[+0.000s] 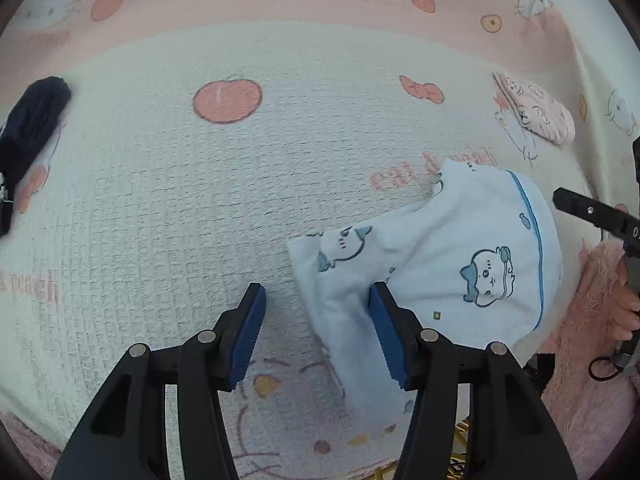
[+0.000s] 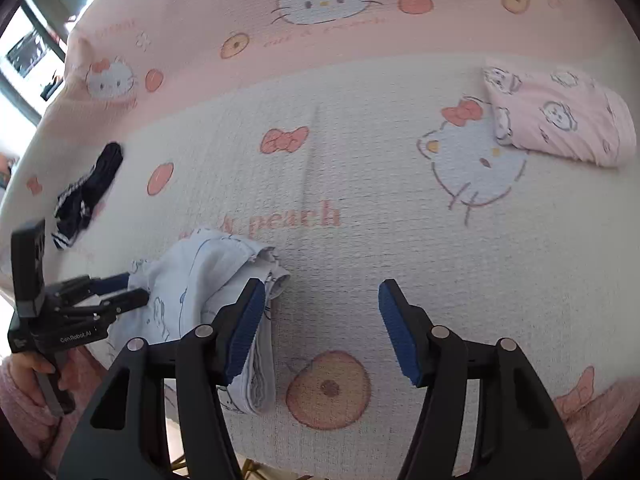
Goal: Fold clothes
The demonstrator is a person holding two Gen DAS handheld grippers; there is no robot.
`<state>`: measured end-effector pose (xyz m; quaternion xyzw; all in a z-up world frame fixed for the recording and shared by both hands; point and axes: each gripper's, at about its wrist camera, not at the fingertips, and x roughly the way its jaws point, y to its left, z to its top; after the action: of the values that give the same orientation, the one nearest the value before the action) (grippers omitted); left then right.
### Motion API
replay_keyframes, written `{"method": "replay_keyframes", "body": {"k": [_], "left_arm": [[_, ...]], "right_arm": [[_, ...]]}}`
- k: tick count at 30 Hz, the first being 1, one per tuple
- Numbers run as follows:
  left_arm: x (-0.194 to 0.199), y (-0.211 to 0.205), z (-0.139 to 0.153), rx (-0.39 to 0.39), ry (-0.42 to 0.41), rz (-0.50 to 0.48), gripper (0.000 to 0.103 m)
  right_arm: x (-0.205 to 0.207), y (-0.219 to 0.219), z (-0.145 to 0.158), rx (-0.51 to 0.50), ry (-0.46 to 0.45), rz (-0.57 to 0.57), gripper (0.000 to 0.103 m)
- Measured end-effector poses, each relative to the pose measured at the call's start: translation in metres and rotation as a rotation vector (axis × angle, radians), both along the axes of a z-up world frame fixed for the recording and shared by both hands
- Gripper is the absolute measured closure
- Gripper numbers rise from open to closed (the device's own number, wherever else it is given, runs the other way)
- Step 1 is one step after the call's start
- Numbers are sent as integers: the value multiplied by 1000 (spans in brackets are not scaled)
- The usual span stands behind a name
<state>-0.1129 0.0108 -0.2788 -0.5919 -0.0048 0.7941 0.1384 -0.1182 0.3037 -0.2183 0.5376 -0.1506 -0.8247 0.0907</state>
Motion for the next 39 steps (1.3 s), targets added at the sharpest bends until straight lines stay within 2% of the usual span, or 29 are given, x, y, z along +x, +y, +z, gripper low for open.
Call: {"method": "replay_keyframes", "body": {"k": [3, 5, 8, 10, 13, 17, 18, 21, 23, 24, 28, 31, 34, 39], "left_arm": [[4, 11, 19, 13, 67, -14, 47], [7, 25, 35, 34, 120, -43, 47], [4, 59, 46, 60, 149, -132, 47], [0, 85, 42, 46, 145, -182, 47], [-9, 105, 18, -47, 104, -197, 47], [-14, 99, 7, -32, 74, -161, 45], [-14, 96, 7, -24, 69, -154, 45], [-12, 98, 9, -33, 76, -156, 45], [-12, 99, 8, -40, 78, -153, 44], [-12, 99, 7, -40, 77, -149, 44], [-10, 99, 12, -45, 88, -140, 44], [-1, 101, 28, -58, 161, -143, 44], [7, 100, 44, 22, 196, -135, 44], [2, 104, 36, 22, 156, -144, 45]], "right_arm": [[4, -4, 4, -34, -5, 44, 41], [8, -20, 4, -12, -10, 105, 41], [12, -33, -1, 26, -27, 144, 43], [15, -39, -4, 50, -39, 160, 43], [18, -45, -10, 97, -60, 178, 43], [20, -30, -23, 220, -114, 114, 43], [20, -27, -21, 218, -109, 98, 43], [21, -20, -1, 114, -14, 72, 43], [21, -27, 14, 99, 62, 94, 43], [21, -32, 16, 92, 71, 120, 43], [24, -53, -1, 128, 25, 218, 43], [25, -62, -5, 141, 19, 253, 43], [22, -55, -7, 77, 3, 234, 43], [19, -50, -5, 18, 0, 223, 43]]}}
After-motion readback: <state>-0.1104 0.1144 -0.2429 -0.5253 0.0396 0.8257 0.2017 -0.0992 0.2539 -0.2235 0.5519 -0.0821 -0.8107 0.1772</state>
